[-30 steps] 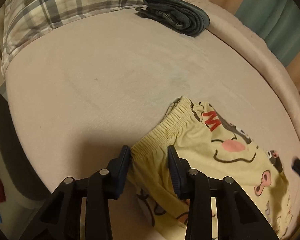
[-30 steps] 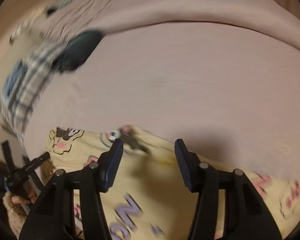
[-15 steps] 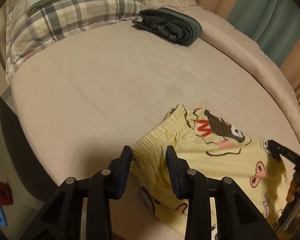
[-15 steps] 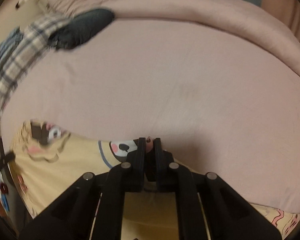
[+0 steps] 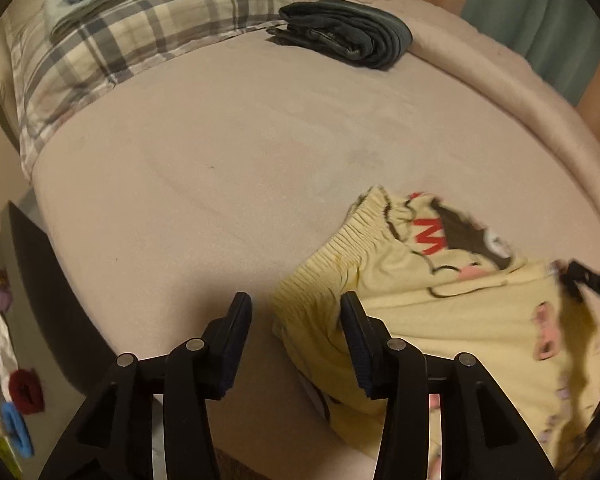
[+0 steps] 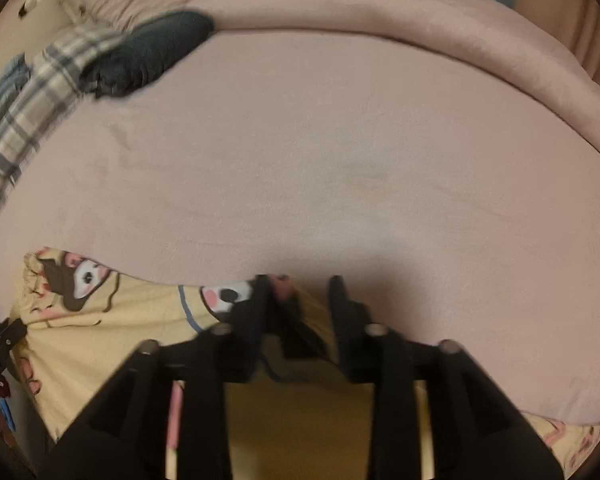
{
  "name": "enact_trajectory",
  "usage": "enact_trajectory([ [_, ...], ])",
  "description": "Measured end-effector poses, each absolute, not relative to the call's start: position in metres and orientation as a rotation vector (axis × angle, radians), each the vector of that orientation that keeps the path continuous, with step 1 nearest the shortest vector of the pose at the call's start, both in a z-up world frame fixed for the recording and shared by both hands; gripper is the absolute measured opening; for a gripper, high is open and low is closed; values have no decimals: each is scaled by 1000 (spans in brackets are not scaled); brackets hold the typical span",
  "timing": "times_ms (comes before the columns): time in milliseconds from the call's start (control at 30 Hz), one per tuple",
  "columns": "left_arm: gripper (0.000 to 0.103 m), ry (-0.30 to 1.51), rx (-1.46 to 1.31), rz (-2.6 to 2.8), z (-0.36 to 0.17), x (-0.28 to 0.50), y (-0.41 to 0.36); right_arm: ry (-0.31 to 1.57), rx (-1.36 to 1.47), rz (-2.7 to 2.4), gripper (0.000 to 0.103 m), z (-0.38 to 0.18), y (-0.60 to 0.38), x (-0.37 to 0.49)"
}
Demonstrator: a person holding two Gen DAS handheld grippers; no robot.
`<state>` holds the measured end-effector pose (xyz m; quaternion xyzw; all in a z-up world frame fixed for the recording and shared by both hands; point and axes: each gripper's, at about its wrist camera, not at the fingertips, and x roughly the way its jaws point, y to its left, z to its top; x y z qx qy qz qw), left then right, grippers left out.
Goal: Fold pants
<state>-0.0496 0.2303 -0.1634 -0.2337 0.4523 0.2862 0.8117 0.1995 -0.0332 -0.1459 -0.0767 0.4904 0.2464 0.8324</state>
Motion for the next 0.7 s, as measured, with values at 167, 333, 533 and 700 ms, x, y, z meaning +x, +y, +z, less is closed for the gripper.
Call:
enact_trajectory([
  [167, 58, 910, -554, 586, -137, -63, 215, 989, -19, 382, 57, -108, -146, 165],
  [333, 62, 974, -652, 447, -151, -61, 191, 1000, 130, 98, 60, -107, -291, 106],
  [533, 62, 1052, -736, 438, -185, -51, 182, 1031, 317, -349, 62, -121, -441, 23],
  [700, 62, 1042, -718, 464, -183, -43, 178, 1000, 530, -429, 59, -131, -507, -20],
])
